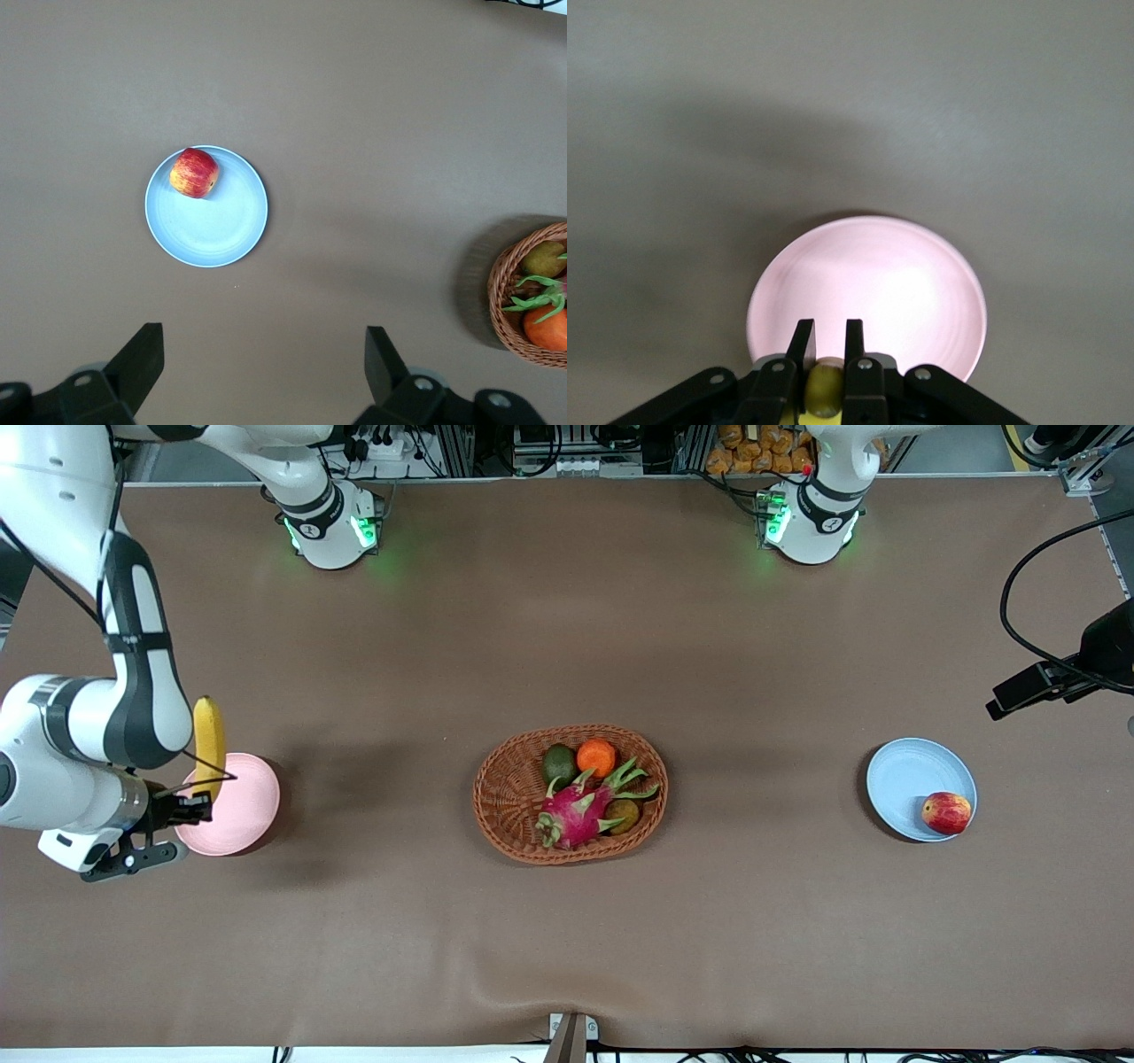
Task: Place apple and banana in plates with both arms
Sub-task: 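Lower the banana onto the pink plate and open the right gripper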
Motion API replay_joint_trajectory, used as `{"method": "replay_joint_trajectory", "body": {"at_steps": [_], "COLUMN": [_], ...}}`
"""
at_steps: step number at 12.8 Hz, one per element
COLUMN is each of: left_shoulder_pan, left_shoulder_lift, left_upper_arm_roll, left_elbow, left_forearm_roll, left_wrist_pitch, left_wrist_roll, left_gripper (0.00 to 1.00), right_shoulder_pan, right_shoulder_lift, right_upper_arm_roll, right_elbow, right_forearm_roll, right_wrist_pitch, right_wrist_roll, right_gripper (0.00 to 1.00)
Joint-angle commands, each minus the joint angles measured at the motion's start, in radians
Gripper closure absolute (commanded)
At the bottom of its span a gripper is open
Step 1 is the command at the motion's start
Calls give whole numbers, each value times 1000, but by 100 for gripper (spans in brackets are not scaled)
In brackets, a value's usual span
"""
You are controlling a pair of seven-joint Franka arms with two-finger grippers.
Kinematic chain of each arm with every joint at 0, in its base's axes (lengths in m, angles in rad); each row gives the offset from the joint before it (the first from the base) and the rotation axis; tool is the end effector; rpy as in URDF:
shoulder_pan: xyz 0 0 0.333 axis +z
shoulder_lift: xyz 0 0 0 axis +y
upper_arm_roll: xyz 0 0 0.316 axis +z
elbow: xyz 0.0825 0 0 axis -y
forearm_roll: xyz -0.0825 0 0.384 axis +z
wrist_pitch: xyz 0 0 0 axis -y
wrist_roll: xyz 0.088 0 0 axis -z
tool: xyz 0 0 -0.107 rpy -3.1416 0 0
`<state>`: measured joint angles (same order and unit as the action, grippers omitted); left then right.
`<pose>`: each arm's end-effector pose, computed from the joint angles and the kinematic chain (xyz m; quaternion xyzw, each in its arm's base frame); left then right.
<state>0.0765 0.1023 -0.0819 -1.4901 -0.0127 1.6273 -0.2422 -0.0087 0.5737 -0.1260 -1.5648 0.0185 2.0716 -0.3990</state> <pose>0.5916 -0.0019 0.6095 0.9927 0.1186 0.0162 0.0126 0.6851 -0.0798 0.3066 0.9899 0.1358 -0.0371 0.0173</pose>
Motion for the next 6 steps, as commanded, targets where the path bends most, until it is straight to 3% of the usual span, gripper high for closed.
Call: {"method": "replay_joint_trajectory", "body": {"at_steps": [1,6], "left_shoulder_pan": [-6,-6], "left_shoulder_lift": [7,1], "left_upper_arm_roll": [4,-6], "left_elbow": [19,19], "left_forearm_roll": [-12,-12], "left_wrist_pitch": [-6,-6], "left_wrist_roll": [12,12], "left_gripper": [0,0], "right_shoulder_pan": [-36,-63], "right_shoulder_lift": [76,126], "right_upper_arm_roll": [12,17], "right_elbow": [31,28], "right_forearm_roll": [-2,5], "right_wrist_pitch": [117,199], "right_wrist_roll": [-15,-15], "right_gripper": [100,100]}}
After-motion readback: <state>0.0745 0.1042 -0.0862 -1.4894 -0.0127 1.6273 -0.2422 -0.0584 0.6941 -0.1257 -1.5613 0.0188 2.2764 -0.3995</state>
